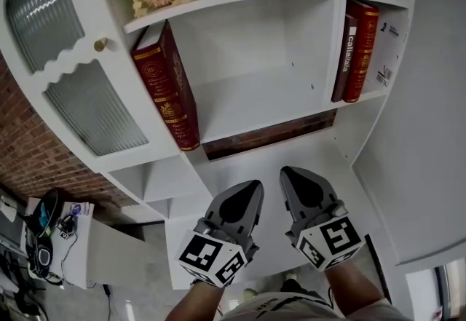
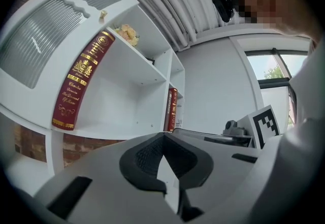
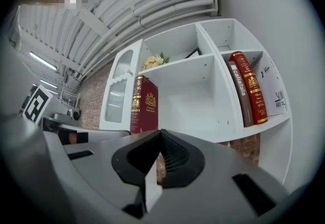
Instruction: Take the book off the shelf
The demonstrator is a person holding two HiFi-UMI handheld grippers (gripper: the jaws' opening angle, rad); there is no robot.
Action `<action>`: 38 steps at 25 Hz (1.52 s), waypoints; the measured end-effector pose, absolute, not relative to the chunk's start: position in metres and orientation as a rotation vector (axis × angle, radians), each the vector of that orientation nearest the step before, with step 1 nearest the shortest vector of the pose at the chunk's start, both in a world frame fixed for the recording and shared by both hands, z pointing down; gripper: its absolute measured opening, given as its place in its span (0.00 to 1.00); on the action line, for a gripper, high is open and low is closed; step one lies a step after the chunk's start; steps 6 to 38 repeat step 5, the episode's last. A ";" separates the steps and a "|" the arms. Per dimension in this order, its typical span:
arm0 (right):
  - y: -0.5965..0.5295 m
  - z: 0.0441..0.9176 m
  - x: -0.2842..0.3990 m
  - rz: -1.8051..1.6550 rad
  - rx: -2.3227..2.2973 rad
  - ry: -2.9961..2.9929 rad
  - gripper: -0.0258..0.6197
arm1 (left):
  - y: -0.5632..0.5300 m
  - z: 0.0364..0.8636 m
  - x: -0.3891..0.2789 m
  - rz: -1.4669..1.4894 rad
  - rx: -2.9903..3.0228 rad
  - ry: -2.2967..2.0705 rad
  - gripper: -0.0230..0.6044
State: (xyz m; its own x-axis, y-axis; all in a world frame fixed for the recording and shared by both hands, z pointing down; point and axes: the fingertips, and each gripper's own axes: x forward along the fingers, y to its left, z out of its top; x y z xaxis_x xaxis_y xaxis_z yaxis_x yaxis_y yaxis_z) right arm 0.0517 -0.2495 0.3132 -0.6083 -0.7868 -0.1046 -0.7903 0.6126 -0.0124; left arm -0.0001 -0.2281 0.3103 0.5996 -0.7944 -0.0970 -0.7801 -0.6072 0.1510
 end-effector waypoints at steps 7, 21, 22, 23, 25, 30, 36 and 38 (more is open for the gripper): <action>-0.239 0.310 0.041 0.053 -1.334 2.737 0.07 | -0.216 0.305 -0.013 -0.245 2.723 -1.354 0.05; -0.239 0.310 0.041 0.053 -1.334 2.737 0.07 | -0.216 0.305 -0.013 -0.245 2.723 -1.354 0.05; -0.239 0.310 0.041 0.053 -1.334 2.737 0.07 | -0.216 0.305 -0.013 -0.245 2.723 -1.354 0.05; -0.239 0.310 0.041 0.053 -1.334 2.737 0.07 | -0.216 0.305 -0.013 -0.245 2.723 -1.354 0.05; -0.239 0.310 0.041 0.053 -1.334 2.737 0.07 | -0.216 0.305 -0.013 -0.245 2.723 -1.354 0.05; -0.239 0.310 0.041 0.053 -1.334 2.737 0.07 | -0.216 0.305 -0.013 -0.245 2.723 -1.354 0.05; -0.239 0.310 0.041 0.053 -1.334 2.737 0.07 | -0.216 0.305 -0.013 -0.245 2.723 -1.354 0.05; -0.239 0.310 0.041 0.053 -1.334 2.737 0.07 | -0.216 0.305 -0.013 -0.245 2.723 -1.354 0.05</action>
